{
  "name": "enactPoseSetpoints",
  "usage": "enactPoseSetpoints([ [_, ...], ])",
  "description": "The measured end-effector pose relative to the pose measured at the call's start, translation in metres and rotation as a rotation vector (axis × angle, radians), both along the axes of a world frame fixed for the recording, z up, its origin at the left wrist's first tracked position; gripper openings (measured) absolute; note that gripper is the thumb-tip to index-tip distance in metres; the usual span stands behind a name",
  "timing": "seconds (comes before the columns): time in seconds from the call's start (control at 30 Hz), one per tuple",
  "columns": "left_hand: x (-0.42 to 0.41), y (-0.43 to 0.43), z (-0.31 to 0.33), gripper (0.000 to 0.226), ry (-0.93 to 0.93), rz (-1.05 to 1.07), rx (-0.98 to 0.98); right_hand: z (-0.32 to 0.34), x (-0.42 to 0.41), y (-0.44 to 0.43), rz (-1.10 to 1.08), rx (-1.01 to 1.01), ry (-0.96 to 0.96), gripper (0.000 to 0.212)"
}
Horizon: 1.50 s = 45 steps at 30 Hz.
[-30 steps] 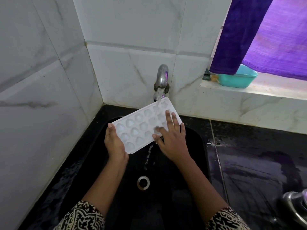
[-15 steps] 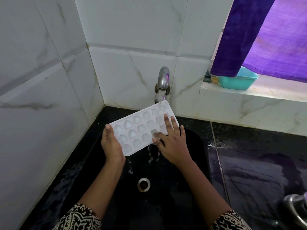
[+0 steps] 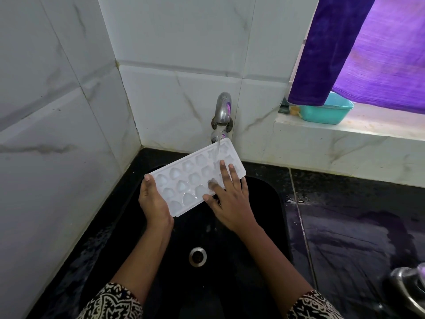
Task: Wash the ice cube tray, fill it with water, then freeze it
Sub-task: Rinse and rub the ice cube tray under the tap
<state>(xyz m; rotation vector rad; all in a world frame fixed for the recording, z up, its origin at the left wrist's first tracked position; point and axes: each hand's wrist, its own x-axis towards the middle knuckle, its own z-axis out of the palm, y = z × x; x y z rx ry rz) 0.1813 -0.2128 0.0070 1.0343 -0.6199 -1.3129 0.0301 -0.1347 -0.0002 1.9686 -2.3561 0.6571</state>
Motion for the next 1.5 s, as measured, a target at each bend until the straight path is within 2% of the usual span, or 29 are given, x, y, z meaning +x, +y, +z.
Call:
enactPoseSetpoints([
  [0.13,0.001,0.001,-0.002,0.025,0.003,0.006,-0.010,0.001,-0.007,0.000,-0.034,0.005,-0.005,0.039],
  [0.3,-0.001,0.000,-0.003,0.027,0.005,0.001,-0.001,-0.004,0.002,0.002,-0.009,0.013,0.014,0.049],
  [0.4,-0.001,0.001,-0.006,0.026,0.003,0.005,-0.009,-0.002,-0.009,0.004,-0.037,0.012,0.030,0.041],
  [0.5,-0.007,0.004,-0.007,0.025,0.014,-0.011,0.009,0.000,0.001,-0.001,-0.080,0.010,0.024,0.042],
  [0.63,-0.002,0.000,-0.007,0.025,0.006,0.005,-0.005,-0.004,-0.004,0.002,-0.001,0.043,0.054,0.045],
  [0.8,-0.006,0.004,-0.009,0.025,0.010,-0.010,0.014,0.005,-0.007,-0.003,-0.058,-0.005,0.038,0.039],
  [0.97,0.000,-0.002,-0.007,0.026,0.001,0.004,-0.014,0.000,-0.012,0.004,0.051,0.065,0.038,0.044],
  [1.13,-0.003,0.005,-0.014,0.028,0.018,-0.027,0.030,0.006,-0.006,0.000,-0.023,0.045,0.033,0.042],
  [1.27,0.002,0.000,-0.012,0.026,0.014,-0.007,0.017,-0.001,-0.005,0.004,0.038,0.079,0.046,0.045],
  [1.37,0.003,0.001,-0.012,0.027,0.015,-0.022,0.026,0.004,-0.013,0.004,-0.001,0.047,0.052,0.039],
  [1.5,-0.003,0.002,-0.007,0.027,0.033,-0.035,0.035,0.008,-0.001,-0.002,0.007,0.040,0.027,0.043],
])
